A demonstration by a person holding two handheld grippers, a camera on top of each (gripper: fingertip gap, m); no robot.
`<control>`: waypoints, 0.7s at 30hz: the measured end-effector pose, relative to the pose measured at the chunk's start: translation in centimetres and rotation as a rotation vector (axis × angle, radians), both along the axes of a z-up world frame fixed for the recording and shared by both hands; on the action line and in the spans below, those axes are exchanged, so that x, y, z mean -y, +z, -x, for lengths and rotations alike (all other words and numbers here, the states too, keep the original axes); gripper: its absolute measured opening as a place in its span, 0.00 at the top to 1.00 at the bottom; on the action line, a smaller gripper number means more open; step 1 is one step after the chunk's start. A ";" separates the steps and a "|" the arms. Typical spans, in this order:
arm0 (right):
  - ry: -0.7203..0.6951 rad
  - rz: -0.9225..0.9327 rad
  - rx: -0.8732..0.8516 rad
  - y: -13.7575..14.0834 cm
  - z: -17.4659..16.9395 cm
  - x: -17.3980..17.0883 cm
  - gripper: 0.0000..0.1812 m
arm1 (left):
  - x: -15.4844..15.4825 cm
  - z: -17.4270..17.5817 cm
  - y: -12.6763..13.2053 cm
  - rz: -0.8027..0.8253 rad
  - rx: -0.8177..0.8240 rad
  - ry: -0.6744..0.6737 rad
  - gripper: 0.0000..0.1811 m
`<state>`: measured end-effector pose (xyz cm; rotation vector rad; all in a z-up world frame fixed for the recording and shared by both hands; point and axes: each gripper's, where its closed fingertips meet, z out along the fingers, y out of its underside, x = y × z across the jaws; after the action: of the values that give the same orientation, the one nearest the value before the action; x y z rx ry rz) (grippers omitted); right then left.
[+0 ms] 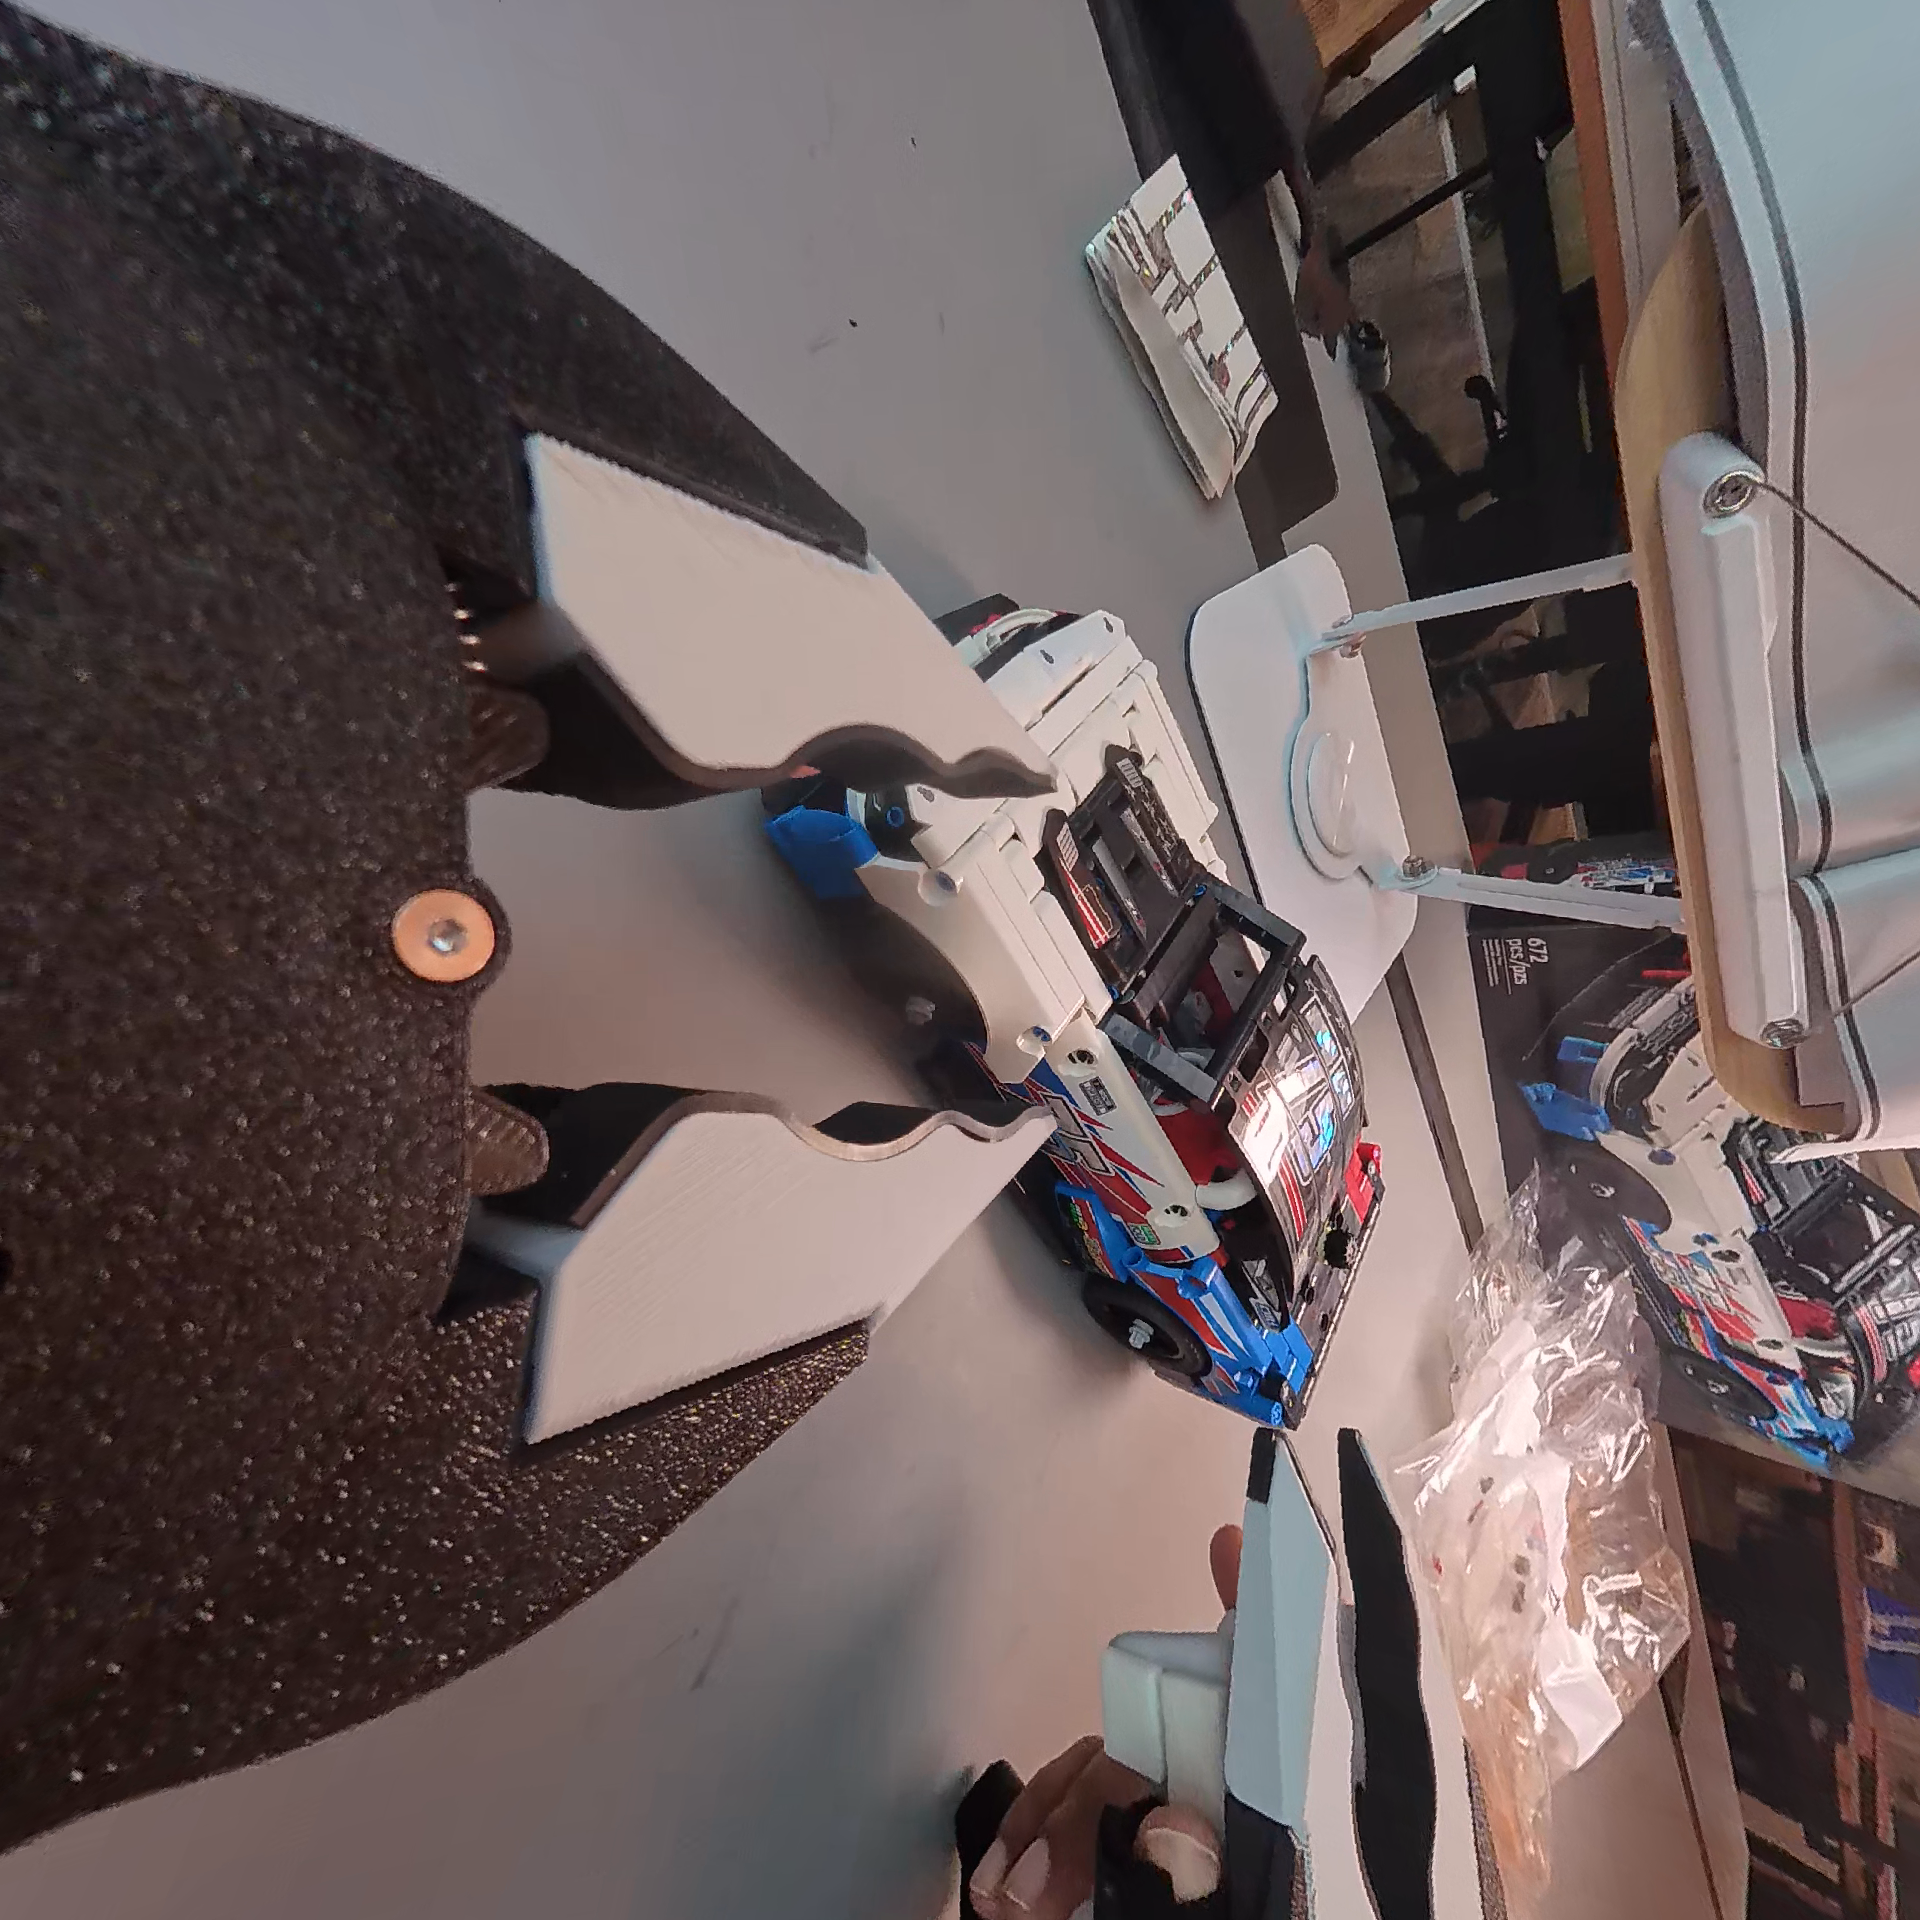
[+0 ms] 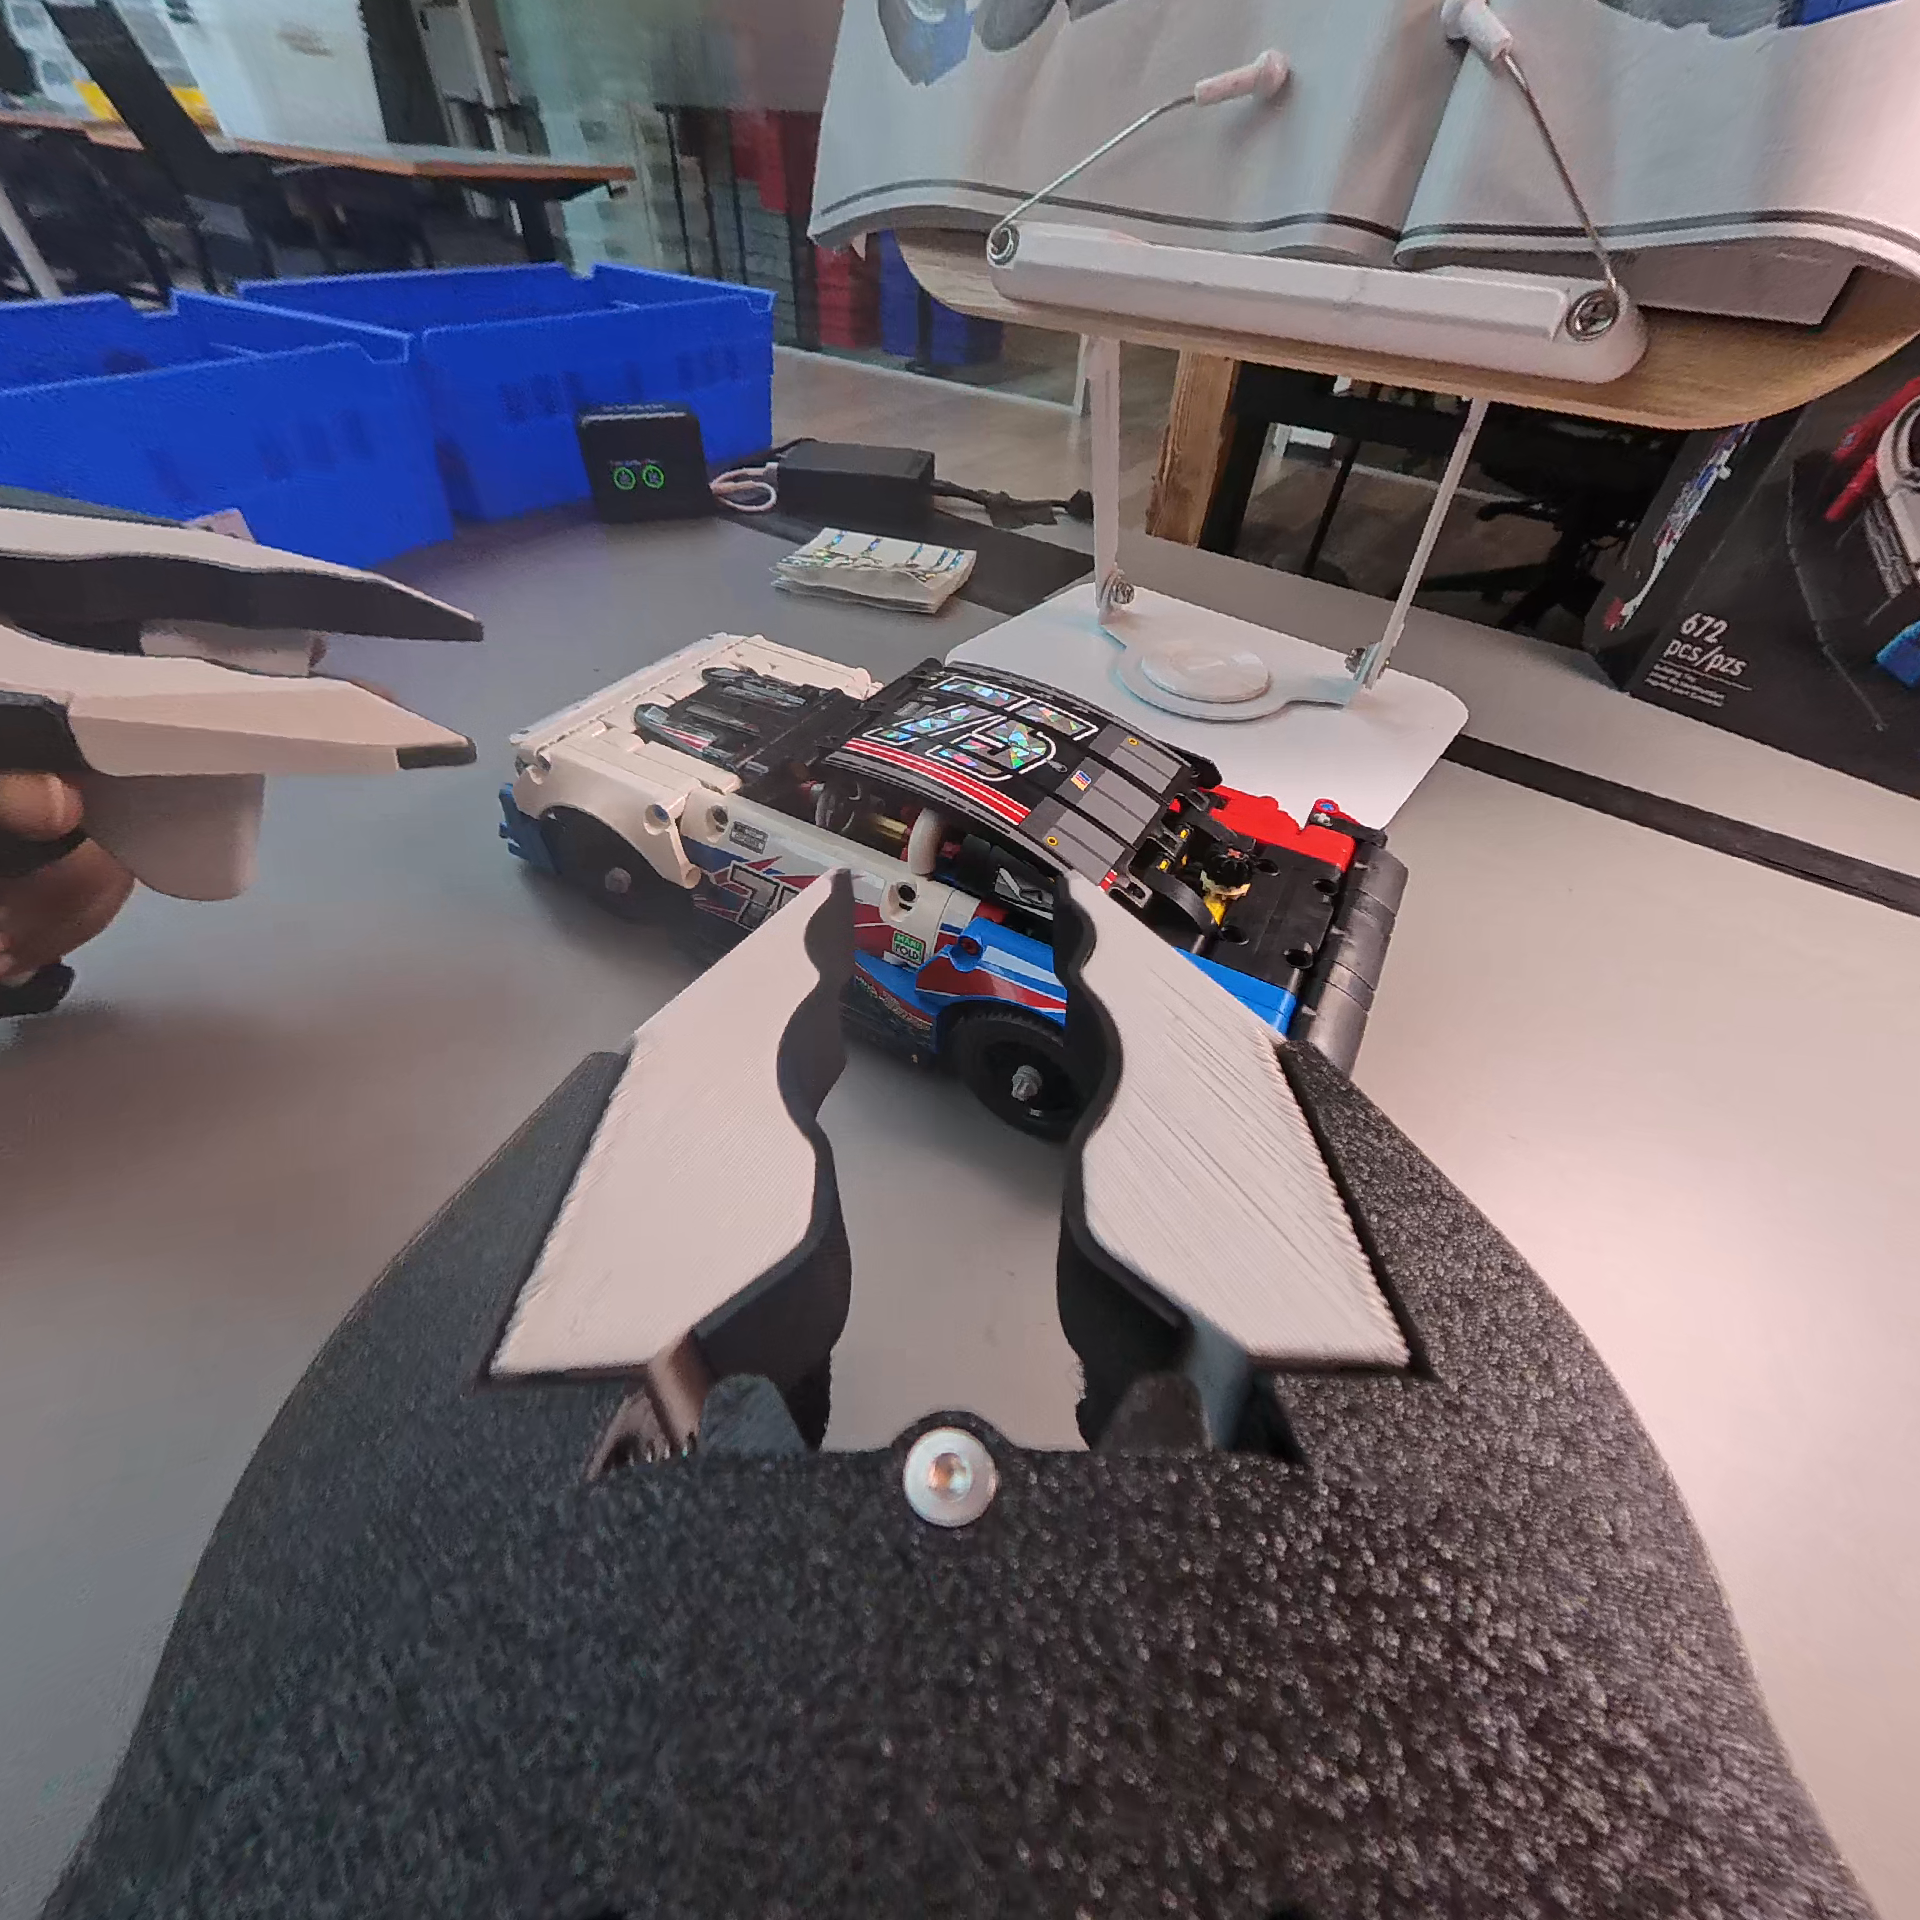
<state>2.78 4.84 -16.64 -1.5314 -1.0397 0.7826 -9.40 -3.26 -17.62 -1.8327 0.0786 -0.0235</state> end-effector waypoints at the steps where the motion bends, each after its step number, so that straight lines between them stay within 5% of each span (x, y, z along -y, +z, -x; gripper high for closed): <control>1: 0.003 0.000 0.003 -0.1 0.1 0.1 0.79 | 0.1 0.1 0.1 -0.002 -0.004 0.006 0.69; 10: 0.022 -0.007 0.020 -0.4 0.5 0.4 0.79 | 0.6 1.4 1.1 -0.037 0.010 0.050 0.73; 21: -0.007 -0.008 0.014 -0.2 0.2 -0.2 0.79 | 0.6 1.0 1.3 -0.051 0.018 0.038 0.67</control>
<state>2.59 5.06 -16.87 -1.5348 -1.0458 0.7633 -10.44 -3.85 -16.29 -1.7825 0.0320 -0.0111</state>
